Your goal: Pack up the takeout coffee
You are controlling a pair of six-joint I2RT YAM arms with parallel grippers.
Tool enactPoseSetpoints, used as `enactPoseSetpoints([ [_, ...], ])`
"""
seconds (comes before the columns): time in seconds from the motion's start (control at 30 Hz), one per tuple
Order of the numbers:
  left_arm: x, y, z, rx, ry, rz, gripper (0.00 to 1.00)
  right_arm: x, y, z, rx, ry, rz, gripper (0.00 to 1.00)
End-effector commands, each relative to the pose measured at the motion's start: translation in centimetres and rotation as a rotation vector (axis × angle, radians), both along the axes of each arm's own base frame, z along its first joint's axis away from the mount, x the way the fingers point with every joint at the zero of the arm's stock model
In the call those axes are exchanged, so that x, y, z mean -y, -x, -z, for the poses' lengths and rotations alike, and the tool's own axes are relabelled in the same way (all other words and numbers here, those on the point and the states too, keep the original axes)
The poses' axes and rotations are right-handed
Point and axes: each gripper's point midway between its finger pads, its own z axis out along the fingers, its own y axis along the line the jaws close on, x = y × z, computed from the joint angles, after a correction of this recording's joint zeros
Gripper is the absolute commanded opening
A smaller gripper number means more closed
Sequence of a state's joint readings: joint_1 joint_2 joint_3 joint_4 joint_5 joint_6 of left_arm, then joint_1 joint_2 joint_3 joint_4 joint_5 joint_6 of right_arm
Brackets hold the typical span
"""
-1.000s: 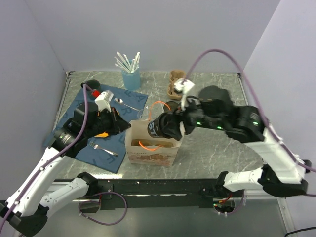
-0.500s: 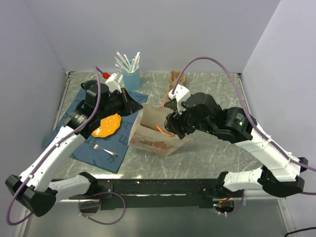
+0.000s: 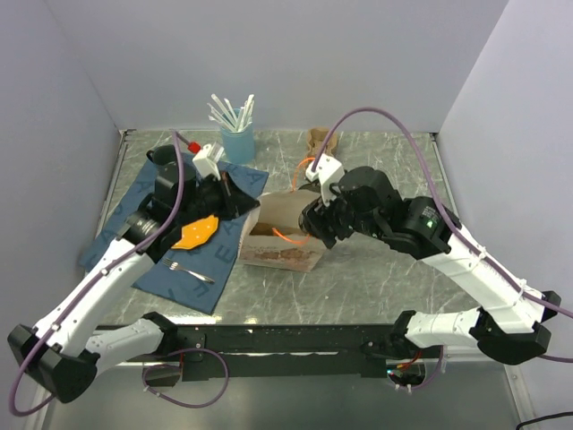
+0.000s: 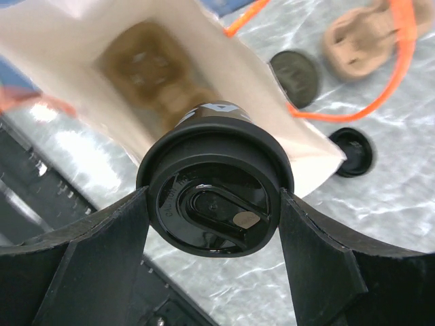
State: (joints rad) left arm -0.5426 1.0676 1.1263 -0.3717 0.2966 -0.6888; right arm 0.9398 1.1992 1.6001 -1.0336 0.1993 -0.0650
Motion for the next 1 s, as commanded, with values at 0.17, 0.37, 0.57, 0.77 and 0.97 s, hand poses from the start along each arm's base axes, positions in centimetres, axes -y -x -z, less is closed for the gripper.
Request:
enactPoseSetpoints([
  [0.17, -1.2, 4.4, 1.9, 0.059, -0.018, 0.111, 0.01, -1.8, 2.6, 3.1, -0.026, -0.029, -0.082, 0.45],
  [0.37, -2.0, 5.9, 1.4, 0.102, 0.001, 0.119, 0.01, -2.2, 4.1, 3.5, 0.035, 0.054, -0.141, 0.45],
  [0.57, -2.2, 7.8, 3.3, 0.117, 0.005, 0.169, 0.01, -3.8, 3.7, 2.5, 0.084, 0.094, -0.167, 0.45],
  [0.77, -1.9, 7.5, 4.0, 0.128, 0.006, 0.173, 0.01, -5.3, 2.5, 0.5, 0.129, 0.106, -0.176, 0.46],
  [0.97, -2.2, 7.2, 4.2, 0.131, -0.017, 0.161, 0.01, -6.1, 2.2, -0.3, 0.142, 0.123, -0.202, 0.47],
])
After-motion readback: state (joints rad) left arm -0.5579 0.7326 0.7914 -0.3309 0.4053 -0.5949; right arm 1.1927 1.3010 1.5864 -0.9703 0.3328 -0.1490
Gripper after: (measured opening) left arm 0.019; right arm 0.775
